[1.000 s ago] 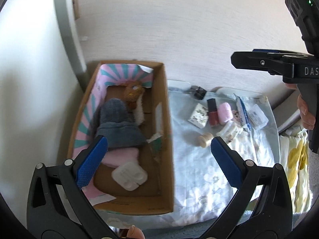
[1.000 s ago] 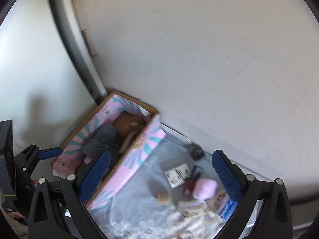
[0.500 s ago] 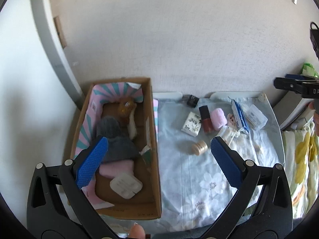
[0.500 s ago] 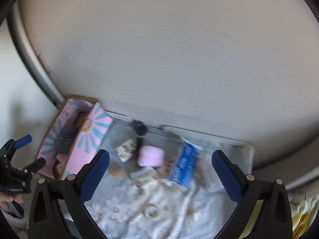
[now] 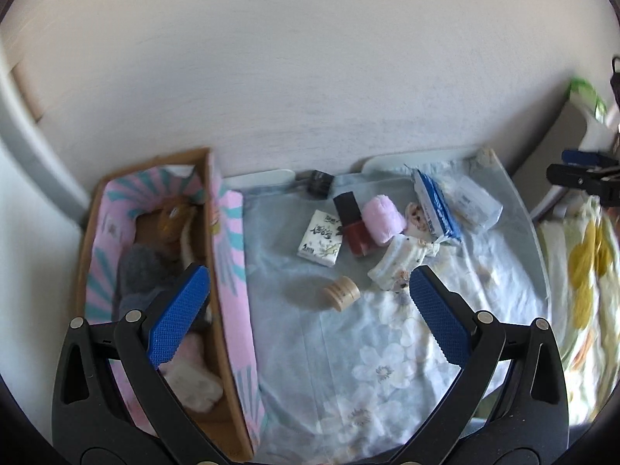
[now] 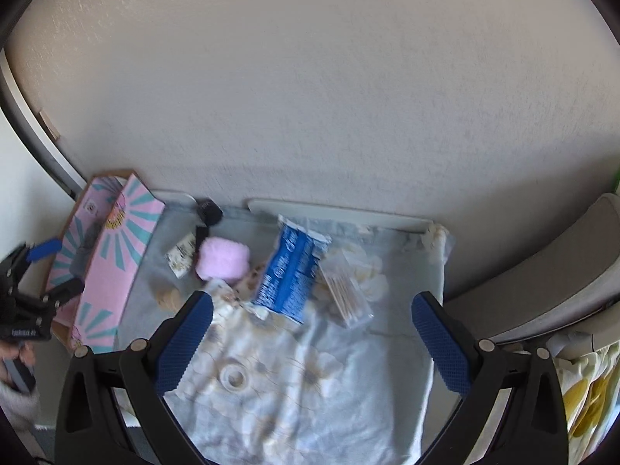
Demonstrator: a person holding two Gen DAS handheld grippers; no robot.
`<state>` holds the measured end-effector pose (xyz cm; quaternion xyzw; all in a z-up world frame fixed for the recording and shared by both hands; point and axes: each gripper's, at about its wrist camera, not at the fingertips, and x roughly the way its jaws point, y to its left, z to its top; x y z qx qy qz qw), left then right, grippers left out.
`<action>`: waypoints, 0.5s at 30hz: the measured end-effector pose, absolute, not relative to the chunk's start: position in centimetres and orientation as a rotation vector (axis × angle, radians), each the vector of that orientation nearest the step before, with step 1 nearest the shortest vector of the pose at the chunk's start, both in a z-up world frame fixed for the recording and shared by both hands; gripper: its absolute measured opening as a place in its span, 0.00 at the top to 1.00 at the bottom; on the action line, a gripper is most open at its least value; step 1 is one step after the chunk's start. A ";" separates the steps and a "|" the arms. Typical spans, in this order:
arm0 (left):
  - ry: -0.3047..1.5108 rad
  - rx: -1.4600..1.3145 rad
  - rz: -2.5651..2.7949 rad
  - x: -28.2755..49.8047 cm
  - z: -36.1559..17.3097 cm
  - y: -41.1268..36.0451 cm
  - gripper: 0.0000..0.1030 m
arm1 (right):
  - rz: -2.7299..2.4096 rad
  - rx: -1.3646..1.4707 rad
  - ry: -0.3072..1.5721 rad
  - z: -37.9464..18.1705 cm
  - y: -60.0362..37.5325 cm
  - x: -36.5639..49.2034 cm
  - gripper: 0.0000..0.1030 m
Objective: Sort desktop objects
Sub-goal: 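Move both tools back over the remaining items on the cloth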
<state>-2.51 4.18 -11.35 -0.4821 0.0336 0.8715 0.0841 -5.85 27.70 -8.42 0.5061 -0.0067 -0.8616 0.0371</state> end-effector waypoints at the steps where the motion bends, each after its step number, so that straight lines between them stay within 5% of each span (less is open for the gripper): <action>1: 0.133 -1.453 2.582 -3.1 -11.9 4.6 0.00 | -2.631 1.566 -0.007 -8.9 28.1 -5.9 0.01; 15: 0.483 -1.771 2.397 -11.1 -24.4 8.4 0.09 | -2.390 1.762 0.127 -20.1 30.9 -9.9 0.09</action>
